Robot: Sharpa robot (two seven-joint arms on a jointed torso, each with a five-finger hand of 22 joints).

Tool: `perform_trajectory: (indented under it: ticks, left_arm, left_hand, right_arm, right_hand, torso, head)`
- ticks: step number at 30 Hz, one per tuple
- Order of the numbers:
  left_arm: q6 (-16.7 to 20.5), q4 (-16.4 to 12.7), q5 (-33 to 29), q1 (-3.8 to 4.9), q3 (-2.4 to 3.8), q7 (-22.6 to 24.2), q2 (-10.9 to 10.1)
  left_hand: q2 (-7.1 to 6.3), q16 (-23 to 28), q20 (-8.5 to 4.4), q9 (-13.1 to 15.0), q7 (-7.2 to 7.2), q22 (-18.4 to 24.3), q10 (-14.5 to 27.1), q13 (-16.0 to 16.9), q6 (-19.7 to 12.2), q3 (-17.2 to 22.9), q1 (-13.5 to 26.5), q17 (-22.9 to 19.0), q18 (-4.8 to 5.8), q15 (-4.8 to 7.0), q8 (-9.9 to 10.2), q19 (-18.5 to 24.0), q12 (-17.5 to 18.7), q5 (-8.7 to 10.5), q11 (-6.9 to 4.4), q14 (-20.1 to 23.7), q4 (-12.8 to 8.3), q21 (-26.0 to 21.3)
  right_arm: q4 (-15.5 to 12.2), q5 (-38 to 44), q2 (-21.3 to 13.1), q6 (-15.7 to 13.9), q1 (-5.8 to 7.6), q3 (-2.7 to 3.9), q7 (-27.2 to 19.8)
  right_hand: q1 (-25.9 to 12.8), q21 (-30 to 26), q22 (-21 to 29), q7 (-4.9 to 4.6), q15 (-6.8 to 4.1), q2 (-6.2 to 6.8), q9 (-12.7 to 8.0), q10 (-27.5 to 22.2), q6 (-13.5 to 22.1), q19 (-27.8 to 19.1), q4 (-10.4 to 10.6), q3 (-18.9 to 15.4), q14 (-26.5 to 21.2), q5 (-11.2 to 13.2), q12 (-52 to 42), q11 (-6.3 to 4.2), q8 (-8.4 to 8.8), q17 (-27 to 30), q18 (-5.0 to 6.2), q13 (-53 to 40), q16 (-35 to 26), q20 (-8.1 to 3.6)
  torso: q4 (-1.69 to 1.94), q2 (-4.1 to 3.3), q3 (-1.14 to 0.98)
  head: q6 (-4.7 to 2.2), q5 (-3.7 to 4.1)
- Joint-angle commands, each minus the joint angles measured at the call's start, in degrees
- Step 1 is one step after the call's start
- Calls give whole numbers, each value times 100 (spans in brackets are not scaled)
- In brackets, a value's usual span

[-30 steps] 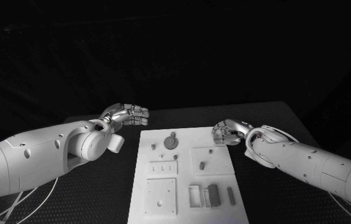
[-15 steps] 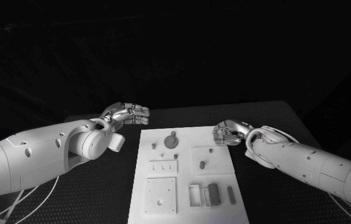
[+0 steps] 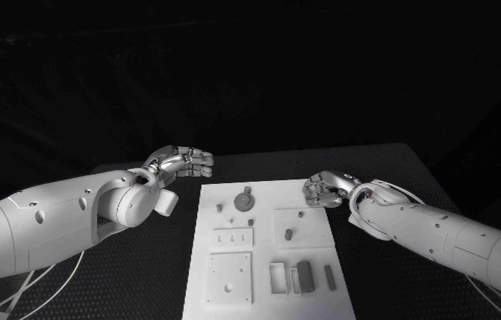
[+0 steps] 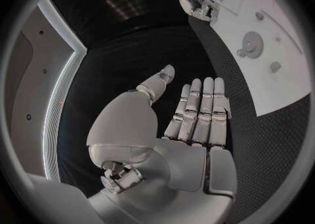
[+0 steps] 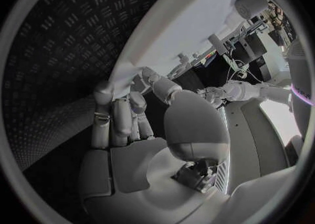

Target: Assemble the parts on the task board

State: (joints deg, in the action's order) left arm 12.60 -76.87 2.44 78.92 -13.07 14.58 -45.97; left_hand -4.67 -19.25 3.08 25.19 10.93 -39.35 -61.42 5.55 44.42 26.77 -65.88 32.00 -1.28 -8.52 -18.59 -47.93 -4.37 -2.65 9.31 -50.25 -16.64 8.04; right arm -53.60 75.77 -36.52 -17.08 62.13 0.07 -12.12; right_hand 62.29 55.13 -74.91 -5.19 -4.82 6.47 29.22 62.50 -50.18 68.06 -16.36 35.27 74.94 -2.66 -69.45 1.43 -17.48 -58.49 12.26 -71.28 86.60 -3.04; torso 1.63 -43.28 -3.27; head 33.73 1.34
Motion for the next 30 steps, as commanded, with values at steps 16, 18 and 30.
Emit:
perform_trajectory:
  ticks: [16, 18, 30]
  left_arm:
    - [-65, -29, 9, 4, 4, 32, -18]
    - [-71, -31, 9, 4, 4, 27, -21]
    - [-314, -59, 783, 6, 10, -665, -25]
  left_hand:
    - [-12, 27, 5, -9, -3, 8, 12, -9, -31, -33, 34, 13, -105, -33, 22, -30, 36, -21, 3, -13, 4, -33]
    - [-11, 27, 5, -9, -5, 8, 14, -10, -31, -32, 33, 13, -105, -34, 22, -31, 37, -21, 1, -13, 4, -33]
    - [94, -70, -54, 31, -2, -42, -332, 79, 240, -70, 210, 116, -133, 50, -102, -203, -120, -33, -99, -229, 60, 35]
  right_arm:
    - [52, 271, 30, -165, -35, -5, 31]
    - [48, 272, 28, -210, -35, -5, 37]
    - [-405, 538, -121, -405, 70, -3, 391]
  right_hand:
    - [-87, -11, -94, -111, -137, -415, 125, -15, -559, 5, 12, 17, -7, -14, -88, -148, -156, 37, 274, 129, 12, -39]
    - [-87, -11, -98, -94, -152, -493, 149, -24, -605, -5, -13, 27, -14, -14, -93, -164, -182, 43, 274, 147, 10, -39]
    - [-11, -2, -108, -54, -193, -618, 211, -7, -679, -24, -42, 48, -18, -15, -141, -204, -229, 39, 274, 167, 11, -52]
  torso:
    - [-1, 1, 2]
    - [-1, 3, 1]
    - [-18, 3, -2]
  head:
    - [38, -14]
    - [40, -11]
    - [18, -27]
